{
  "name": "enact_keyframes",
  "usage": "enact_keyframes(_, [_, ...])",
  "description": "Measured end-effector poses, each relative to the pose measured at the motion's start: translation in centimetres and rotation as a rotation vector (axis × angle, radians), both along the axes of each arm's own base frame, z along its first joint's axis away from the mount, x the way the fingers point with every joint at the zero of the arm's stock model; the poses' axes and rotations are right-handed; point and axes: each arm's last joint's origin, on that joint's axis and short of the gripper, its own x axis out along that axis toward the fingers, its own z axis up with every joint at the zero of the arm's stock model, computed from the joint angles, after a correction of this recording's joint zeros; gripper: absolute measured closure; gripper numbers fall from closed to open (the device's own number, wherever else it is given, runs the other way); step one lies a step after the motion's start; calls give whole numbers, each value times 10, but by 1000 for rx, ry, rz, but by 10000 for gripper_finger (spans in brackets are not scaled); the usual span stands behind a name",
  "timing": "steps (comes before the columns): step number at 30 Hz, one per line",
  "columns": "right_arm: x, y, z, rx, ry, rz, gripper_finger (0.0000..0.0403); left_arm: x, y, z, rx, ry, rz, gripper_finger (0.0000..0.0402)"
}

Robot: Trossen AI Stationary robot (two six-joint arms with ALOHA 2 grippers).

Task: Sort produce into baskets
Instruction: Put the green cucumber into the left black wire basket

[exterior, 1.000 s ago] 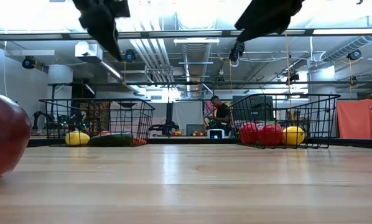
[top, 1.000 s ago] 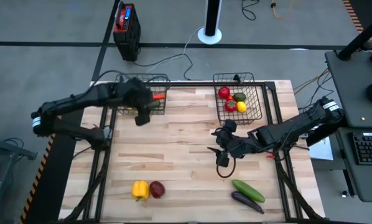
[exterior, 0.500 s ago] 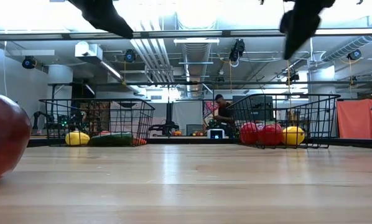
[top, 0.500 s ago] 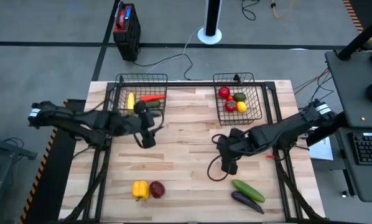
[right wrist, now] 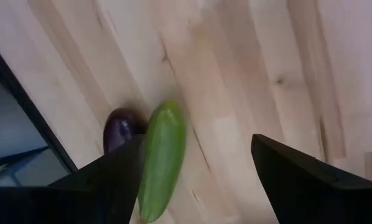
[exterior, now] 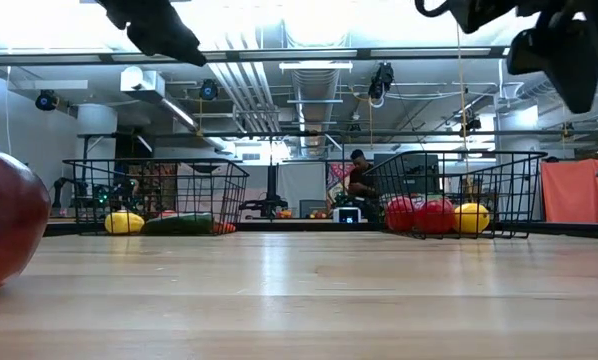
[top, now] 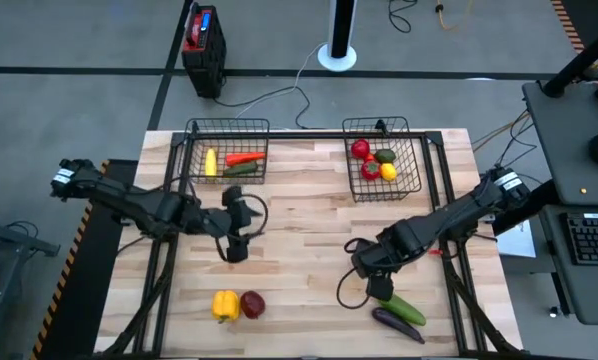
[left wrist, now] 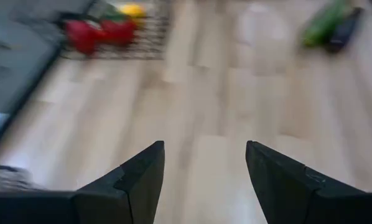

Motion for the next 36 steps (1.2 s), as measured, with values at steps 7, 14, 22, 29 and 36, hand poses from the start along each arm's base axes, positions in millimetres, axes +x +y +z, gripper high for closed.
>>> enact_keyframes(7, [-9, 18, -1, -4, 18, -58, 122, 6, -28, -16, -76, 90, -55, 193])
enact_keyframes(14, [-13, 37, -15, -25, 74, -92, 122, 21, -45, -29, -55, 155, -79, 193])
enact_keyframes(22, [-8, 55, -43, -36, 173, -55, 122, 32, -51, -33, -34, 189, -82, 193])
enact_keyframes(29, [0, 59, -57, -72, 143, -10, 122, 33, -50, -32, -20, 182, -69, 193])
enact_keyframes(36, [0, 55, -64, -119, 124, -19, 122, 33, -50, -32, -17, 181, -68, 193])
